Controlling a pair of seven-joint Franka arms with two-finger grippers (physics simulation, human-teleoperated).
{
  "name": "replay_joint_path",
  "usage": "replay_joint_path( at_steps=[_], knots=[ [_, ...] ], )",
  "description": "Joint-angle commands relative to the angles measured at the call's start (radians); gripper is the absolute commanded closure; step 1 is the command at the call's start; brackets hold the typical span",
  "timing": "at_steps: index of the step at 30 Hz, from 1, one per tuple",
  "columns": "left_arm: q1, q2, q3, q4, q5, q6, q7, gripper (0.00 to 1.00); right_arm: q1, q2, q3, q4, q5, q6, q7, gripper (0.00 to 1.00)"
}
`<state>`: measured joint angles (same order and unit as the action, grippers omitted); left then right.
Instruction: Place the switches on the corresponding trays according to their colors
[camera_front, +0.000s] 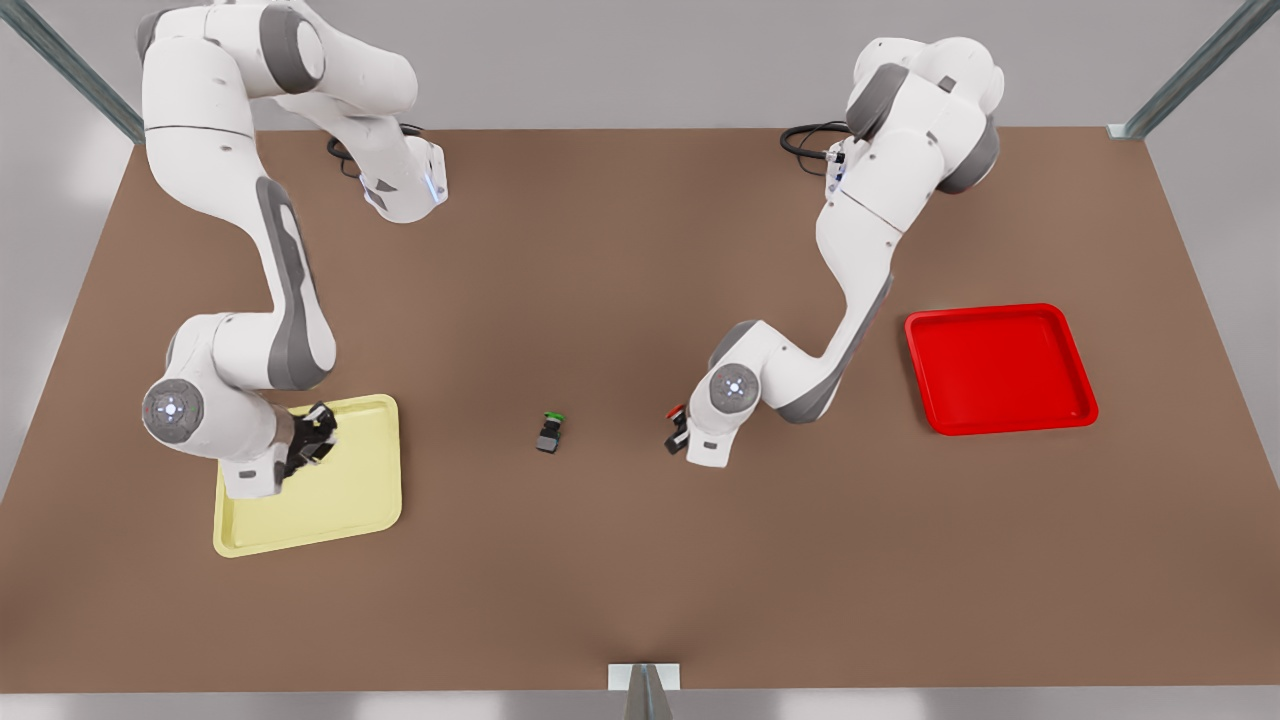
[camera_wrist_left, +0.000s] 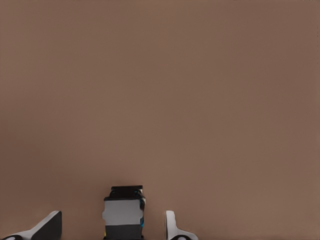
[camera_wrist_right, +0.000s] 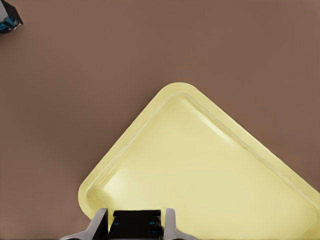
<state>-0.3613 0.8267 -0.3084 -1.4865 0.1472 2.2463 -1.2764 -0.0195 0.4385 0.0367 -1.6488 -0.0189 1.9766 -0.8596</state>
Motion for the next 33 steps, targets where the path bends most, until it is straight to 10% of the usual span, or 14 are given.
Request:
replay_joint_path(
  at_steps=[1,2,3,12,15,17,20,33],
  knots=[
    [-0.005,0.003,0.0,0.0,0.005,0.003,-0.001,0.0,0.0,0.002,0.0,0.0,-0.006,0.005,0.004,0.52],
    [-0.005,0.009,0.0,0.0,0.011,0.004,0.005,0.0,0.0,0.008,0.0,0.001,-0.004,0.016,0.019,0.07],
    [-0.005,0.009,0.002,-0.001,0.011,0.026,0.006,0.0,0.0,0.017,0.002,0.0,-0.004,0.027,0.019,0.0],
    [-0.018,0.017,0.002,-0.012,0.011,0.006,0.003,0.25,-0.022,-0.023,0.002,-0.054,0.004,0.039,0.022,0.0],
    [-0.022,0.02,0.003,-0.012,0.011,0.01,0.002,0.29,0.013,-0.128,0.015,0.107,-0.001,-0.329,0.518,0.0],
    [-0.03,0.023,0.003,-0.012,0.011,0.015,0.002,0.29,0.158,-0.277,-0.165,0.213,0.004,-0.525,0.649,0.0],
    [-0.033,0.022,0.005,-0.009,0.011,0.007,-0.004,0.29,0.099,-0.773,-0.078,-0.218,-0.044,-0.342,0.947,0.0],
    [-0.031,0.023,0.018,-0.009,0.057,0.019,-0.006,0.31,0.066,-0.727,-0.083,-0.226,-0.056,-0.38,0.896,0.0]
  ],
)
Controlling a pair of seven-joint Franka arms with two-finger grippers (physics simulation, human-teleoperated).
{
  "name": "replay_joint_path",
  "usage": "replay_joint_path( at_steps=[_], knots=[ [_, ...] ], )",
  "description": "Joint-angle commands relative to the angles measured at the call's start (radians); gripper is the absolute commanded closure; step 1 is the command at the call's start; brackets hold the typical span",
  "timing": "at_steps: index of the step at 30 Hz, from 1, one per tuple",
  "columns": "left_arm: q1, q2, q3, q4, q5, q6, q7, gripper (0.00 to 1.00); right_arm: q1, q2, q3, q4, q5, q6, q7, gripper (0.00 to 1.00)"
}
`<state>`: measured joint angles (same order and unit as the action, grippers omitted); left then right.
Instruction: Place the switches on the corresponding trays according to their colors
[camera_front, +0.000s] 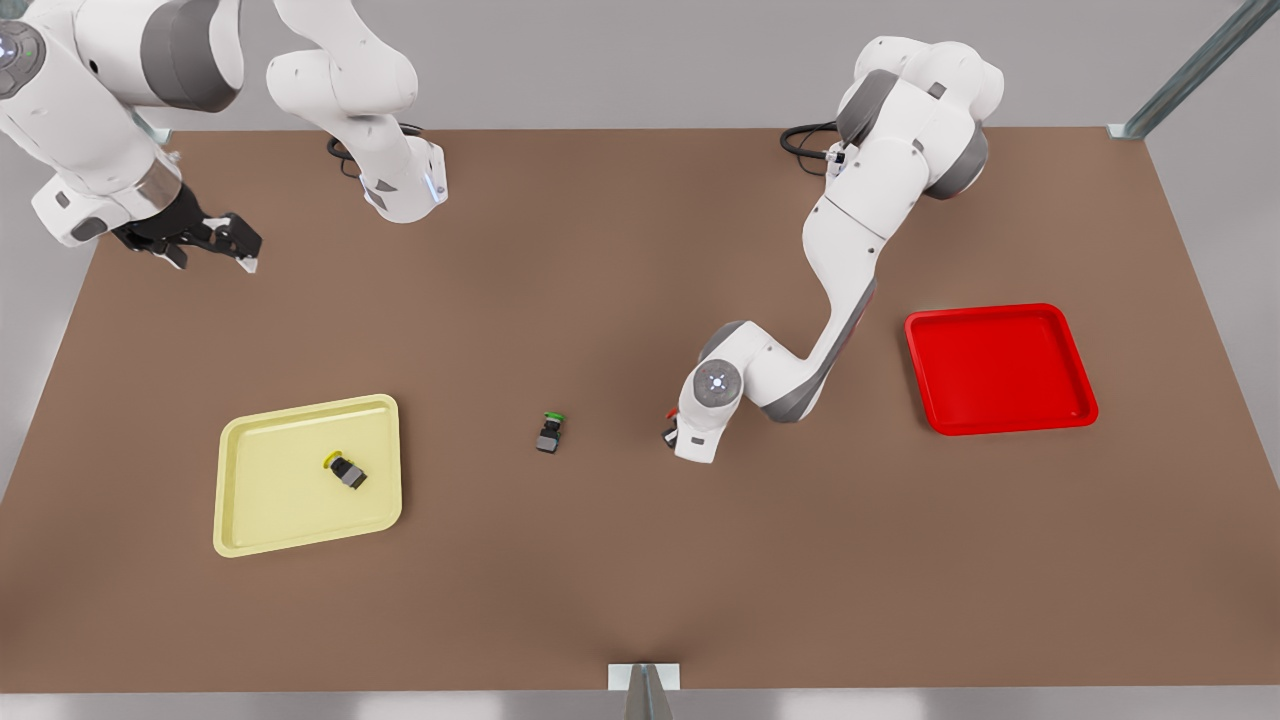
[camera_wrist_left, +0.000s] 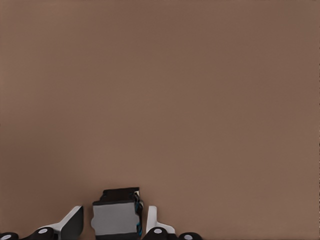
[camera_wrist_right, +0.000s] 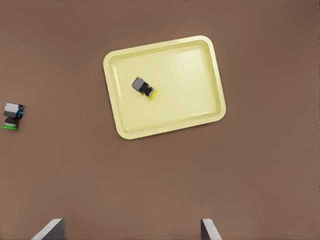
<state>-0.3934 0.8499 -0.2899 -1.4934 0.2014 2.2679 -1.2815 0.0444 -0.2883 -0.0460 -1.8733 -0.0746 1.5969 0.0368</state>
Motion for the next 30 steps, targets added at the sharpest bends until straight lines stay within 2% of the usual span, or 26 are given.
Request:
replay_joint_path(
  at_steps=[1,8,13,30],
  knots=[
    [0.001,0.0,0.0,0.001,0.003,0.002,0.001,0.32,0.0,0.0,0.0,0.0,-0.001,-0.002,0.0,0.0],
    [-0.001,0.001,0.0,-0.002,0.003,0.002,-0.039,0.32,-0.001,-0.005,-0.028,0.005,0.001,-0.003,-0.002,0.0],
    [-0.001,0.018,0.0,0.007,0.004,0.004,-0.041,0.41,0.003,-0.003,-0.021,0.003,0.001,-0.003,-0.002,0.0],
    [-0.001,0.011,0.0,0.009,0.004,0.002,-0.05,0.47,-0.001,-0.005,-0.026,0.005,0.001,-0.008,-0.002,0.0]
  ],
)
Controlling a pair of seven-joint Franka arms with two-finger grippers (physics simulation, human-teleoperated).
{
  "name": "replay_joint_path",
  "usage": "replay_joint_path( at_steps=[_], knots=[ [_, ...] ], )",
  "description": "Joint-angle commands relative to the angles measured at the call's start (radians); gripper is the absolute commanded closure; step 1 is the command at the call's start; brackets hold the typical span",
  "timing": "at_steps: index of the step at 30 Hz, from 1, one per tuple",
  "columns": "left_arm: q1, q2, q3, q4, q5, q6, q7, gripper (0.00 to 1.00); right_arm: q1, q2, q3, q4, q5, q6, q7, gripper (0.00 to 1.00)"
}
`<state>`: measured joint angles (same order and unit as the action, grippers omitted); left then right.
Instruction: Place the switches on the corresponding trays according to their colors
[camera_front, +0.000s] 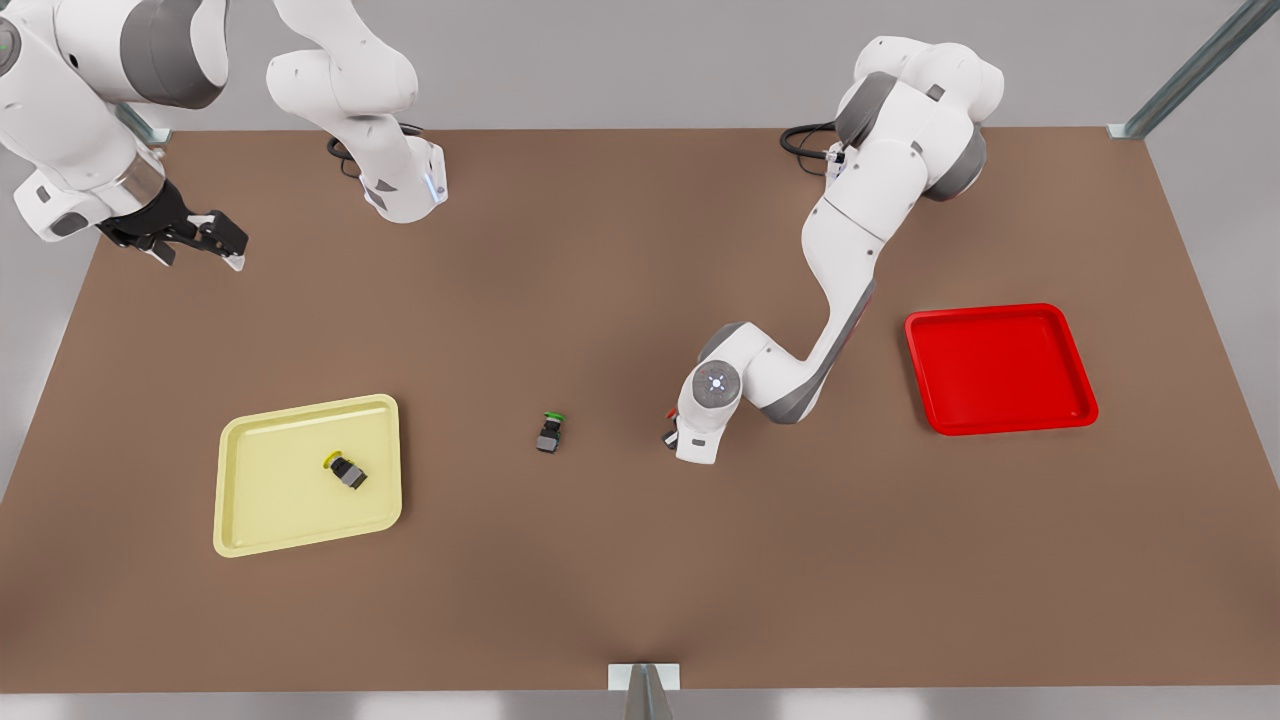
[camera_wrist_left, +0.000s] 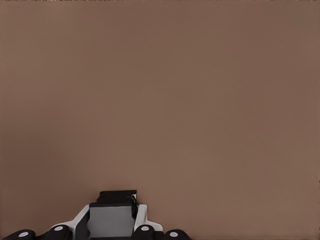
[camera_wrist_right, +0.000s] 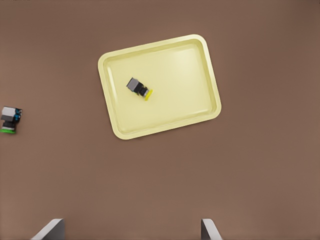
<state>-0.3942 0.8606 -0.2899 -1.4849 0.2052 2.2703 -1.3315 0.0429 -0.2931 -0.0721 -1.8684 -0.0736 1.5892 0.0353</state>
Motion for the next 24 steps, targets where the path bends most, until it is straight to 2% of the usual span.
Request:
replay_joint_path(
  at_steps=[1,16,23,24],
  knots=[
    [0.0,0.0,0.0,0.0,0.0,0.0,0.0,0.47,0.0,0.0,-0.002,0.0,0.0,0.0,0.0,0.0],
    [0.0,0.002,0.0,-0.003,0.0,-0.008,0.0,0.48,0.002,-0.001,-0.012,0.002,0.0,-0.006,0.0,0.0],
    [0.055,-0.11,-0.002,-0.023,-0.003,-0.115,0.049,0.46,0.002,0.0,-0.012,0.002,0.0,-0.006,0.0,0.0],
    [0.089,-0.163,-0.002,-0.083,-0.01,-0.114,0.107,0.46,0.002,-0.001,-0.012,0.002,0.0,-0.006,0.0,0.0]
  ],
)
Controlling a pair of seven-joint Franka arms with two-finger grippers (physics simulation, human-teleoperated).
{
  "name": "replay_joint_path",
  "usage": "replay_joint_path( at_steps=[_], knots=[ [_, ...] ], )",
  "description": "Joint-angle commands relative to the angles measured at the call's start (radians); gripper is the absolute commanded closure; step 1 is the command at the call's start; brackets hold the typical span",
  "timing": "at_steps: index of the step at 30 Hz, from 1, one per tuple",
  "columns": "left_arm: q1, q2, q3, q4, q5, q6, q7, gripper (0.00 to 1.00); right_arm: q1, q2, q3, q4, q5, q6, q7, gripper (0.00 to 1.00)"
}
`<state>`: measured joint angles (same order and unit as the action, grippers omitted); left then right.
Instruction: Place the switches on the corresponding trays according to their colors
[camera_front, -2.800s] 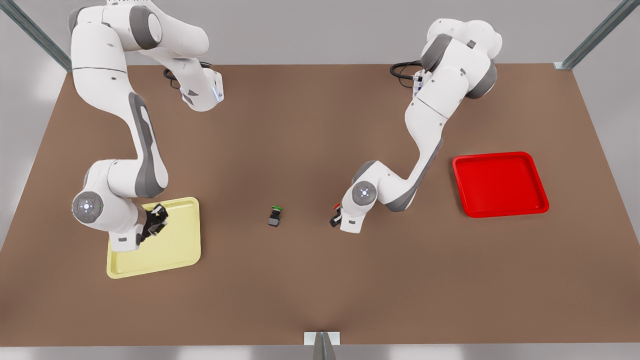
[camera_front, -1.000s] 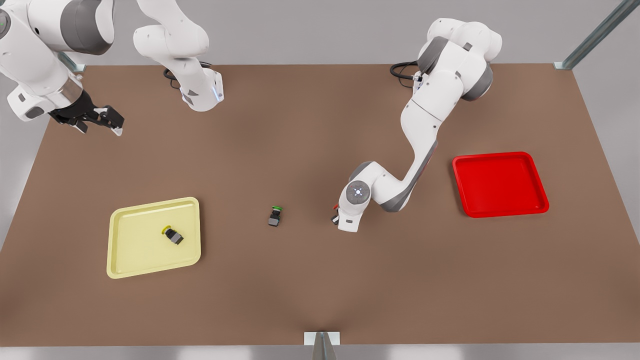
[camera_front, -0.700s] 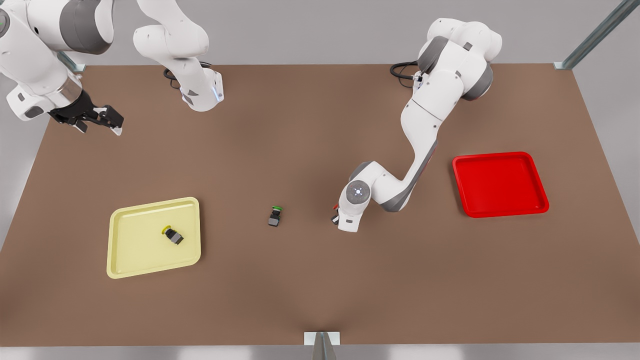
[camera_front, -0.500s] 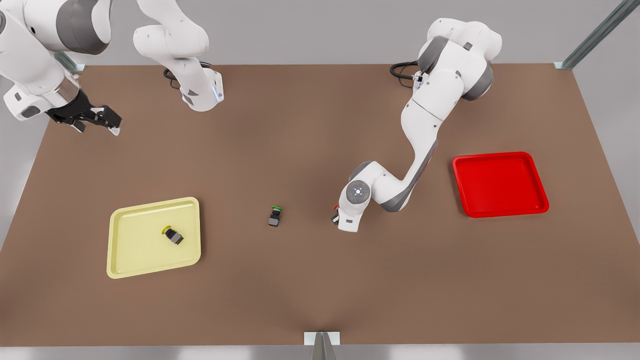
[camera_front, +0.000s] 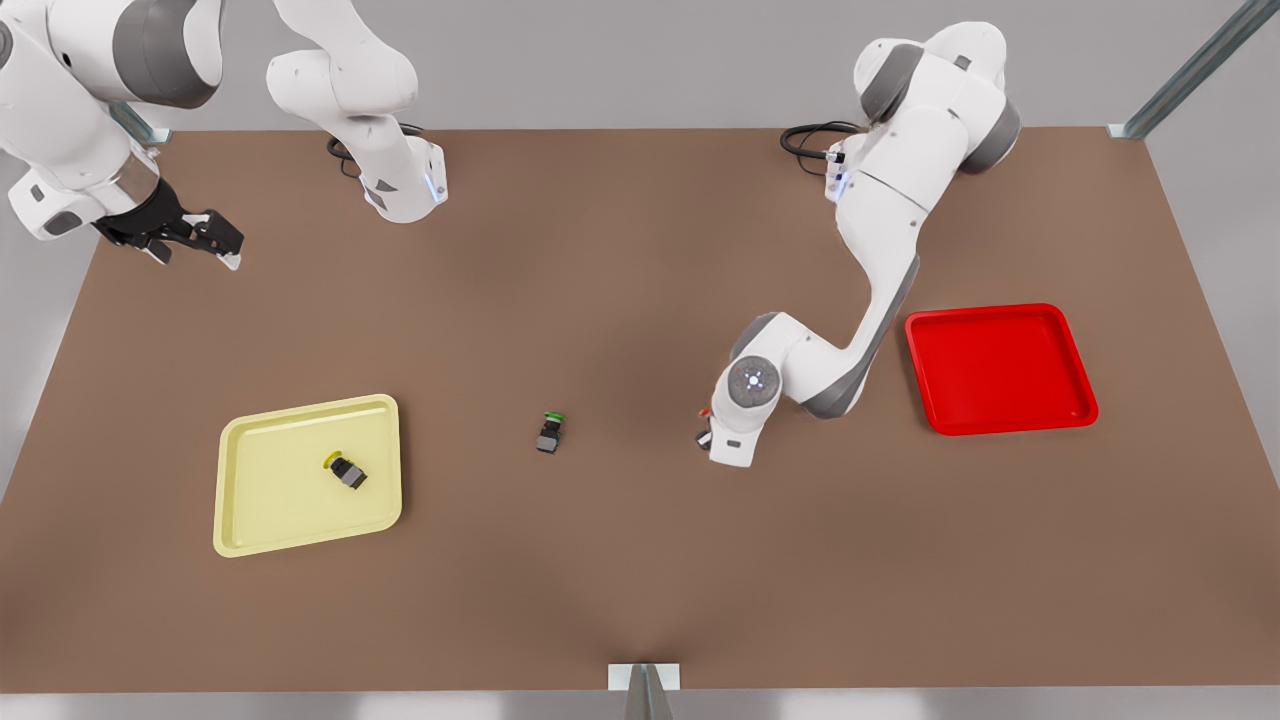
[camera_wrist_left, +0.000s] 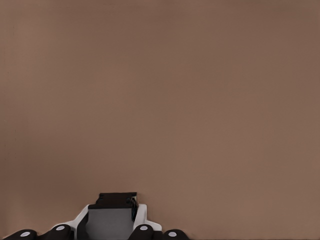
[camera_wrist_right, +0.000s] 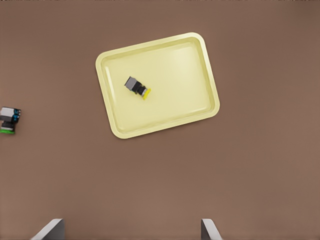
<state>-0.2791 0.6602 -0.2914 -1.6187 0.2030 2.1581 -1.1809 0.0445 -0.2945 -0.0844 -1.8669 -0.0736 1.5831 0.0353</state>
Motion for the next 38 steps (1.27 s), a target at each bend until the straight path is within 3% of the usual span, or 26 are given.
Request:
replay_joint_path(
  at_steps=[1,7,14,19,20,21,22,24,27,29,31,32,34,38],
  knots=[
    [0.017,-0.028,0.0,-0.038,-0.013,0.0,0.038,0.46,0.0,0.0,0.0,0.0,0.0,0.0,0.0,0.0],
    [0.211,-0.295,0.02,-0.342,-0.065,-0.026,0.429,0.46,0.0,0.0,0.0,0.0,0.0,-0.002,0.0,0.0],
    [0.218,-0.435,0.35,-0.494,-0.114,-0.029,0.925,0.45,0.002,-0.002,0.002,0.0,0.002,-0.008,0.0,0.0],
    [0.218,-0.541,0.5,-0.567,-0.116,-0.103,1.126,0.43,0.002,-0.002,0.002,0.0,0.002,-0.008,0.0,0.0],
    [0.218,-0.571,0.521,-0.601,-0.116,-0.104,1.139,0.37,0.002,0.0,0.002,0.0,0.002,-0.008,0.0,0.0],
    [0.218,-0.599,0.538,-0.621,-0.114,-0.115,1.147,0.1,0.002,0.0,0.002,0.0,0.002,-0.008,0.0,0.0],
    [0.218,-0.614,0.538,-0.627,-0.114,-0.135,1.147,0.04,0.002,0.0,0.002,-0.002,0.002,-0.008,0.0,0.0],
    [0.213,-0.617,0.523,-0.598,-0.112,-0.133,1.144,0.01,0.005,0.001,0.002,-0.002,0.002,-0.008,0.002,0.0],
    [0.21,-0.591,0.394,-0.291,-0.152,-0.145,1.13,0.0,0.012,0.0,0.005,-0.006,0.006,-0.009,0.003,0.0],
    [0.208,-0.602,0.33,-0.031,-0.152,-0.415,1.143,0.0,0.014,0.003,0.011,-0.012,0.009,-0.009,0.003,0.0],
    [0.208,-0.72,0.285,0.016,-0.178,-0.615,1.149,0.0,0.014,0.003,0.009,-0.012,0.009,-0.008,0.003,0.0],
    [0.208,-0.686,0.268,0.098,-0.182,-0.688,1.149,0.0,0.014,0.003,0.011,-0.012,0.009,-0.006,0.003,0.0],
    [0.264,-0.674,0.172,0.095,-0.18,-0.777,1.149,0.0,0.015,0.005,0.011,-0.012,0.009,-0.005,0.005,0.0],
    [0.264,-0.673,0.218,0.098,-0.205,-0.768,1.156,0.0,0.015,0.003,0.011,-0.012,0.011,-0.008,0.005,0.0]
  ],
)
